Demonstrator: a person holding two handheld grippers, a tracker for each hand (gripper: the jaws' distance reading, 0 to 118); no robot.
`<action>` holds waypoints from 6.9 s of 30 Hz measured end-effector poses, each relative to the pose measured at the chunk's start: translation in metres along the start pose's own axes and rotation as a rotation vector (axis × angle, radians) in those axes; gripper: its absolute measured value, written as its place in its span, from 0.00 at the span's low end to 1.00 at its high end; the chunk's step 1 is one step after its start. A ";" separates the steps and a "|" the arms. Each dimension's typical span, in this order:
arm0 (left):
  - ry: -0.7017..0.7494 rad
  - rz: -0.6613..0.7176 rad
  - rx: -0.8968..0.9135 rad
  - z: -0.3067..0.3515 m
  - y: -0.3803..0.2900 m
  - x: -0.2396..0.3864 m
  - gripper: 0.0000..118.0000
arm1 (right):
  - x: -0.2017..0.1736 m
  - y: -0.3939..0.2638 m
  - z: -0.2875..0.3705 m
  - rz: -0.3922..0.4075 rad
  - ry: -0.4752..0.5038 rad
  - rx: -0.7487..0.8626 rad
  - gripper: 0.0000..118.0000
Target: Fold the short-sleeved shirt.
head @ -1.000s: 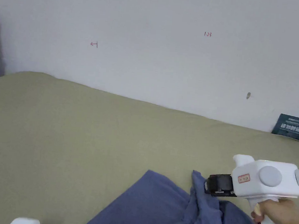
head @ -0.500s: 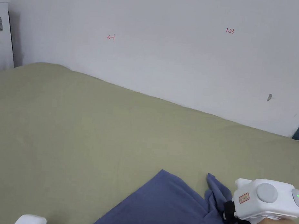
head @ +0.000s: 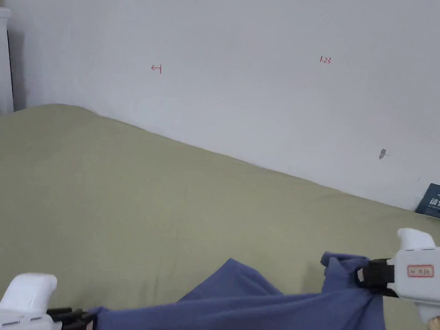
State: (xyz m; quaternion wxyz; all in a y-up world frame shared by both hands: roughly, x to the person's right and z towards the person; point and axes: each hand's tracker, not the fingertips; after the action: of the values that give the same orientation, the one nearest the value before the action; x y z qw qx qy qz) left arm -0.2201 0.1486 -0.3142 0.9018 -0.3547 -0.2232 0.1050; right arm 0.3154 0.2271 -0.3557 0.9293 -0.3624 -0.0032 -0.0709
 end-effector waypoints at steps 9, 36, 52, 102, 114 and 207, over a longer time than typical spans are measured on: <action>0.015 -0.093 0.189 -0.002 0.126 0.024 0.06 | -0.011 0.063 0.074 0.086 -0.053 0.239 0.03; 0.227 -0.293 0.563 -0.018 0.393 0.116 0.06 | -0.018 0.256 0.130 0.069 -0.237 0.755 0.03; 0.227 -0.260 0.595 -0.022 0.384 0.086 0.06 | -0.042 0.250 0.139 0.144 -0.216 0.805 0.03; 0.079 0.001 -0.091 0.029 -0.099 -0.033 0.76 | -0.016 -0.304 0.150 -0.295 -0.264 0.005 0.90; 0.100 -0.205 0.047 0.070 -0.074 0.032 0.00 | -0.036 -0.285 0.183 -0.147 -0.372 0.089 0.00; 0.158 -0.124 -0.017 -0.013 -0.002 0.009 0.53 | 0.013 -0.209 0.116 -0.155 -0.251 0.107 0.69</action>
State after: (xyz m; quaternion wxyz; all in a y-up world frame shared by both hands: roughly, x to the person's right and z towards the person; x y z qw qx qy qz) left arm -0.2064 0.1423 -0.3179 0.9184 -0.3549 -0.1736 0.0187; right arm 0.3052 0.1513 -0.1287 0.9313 -0.3171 -0.1512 -0.0962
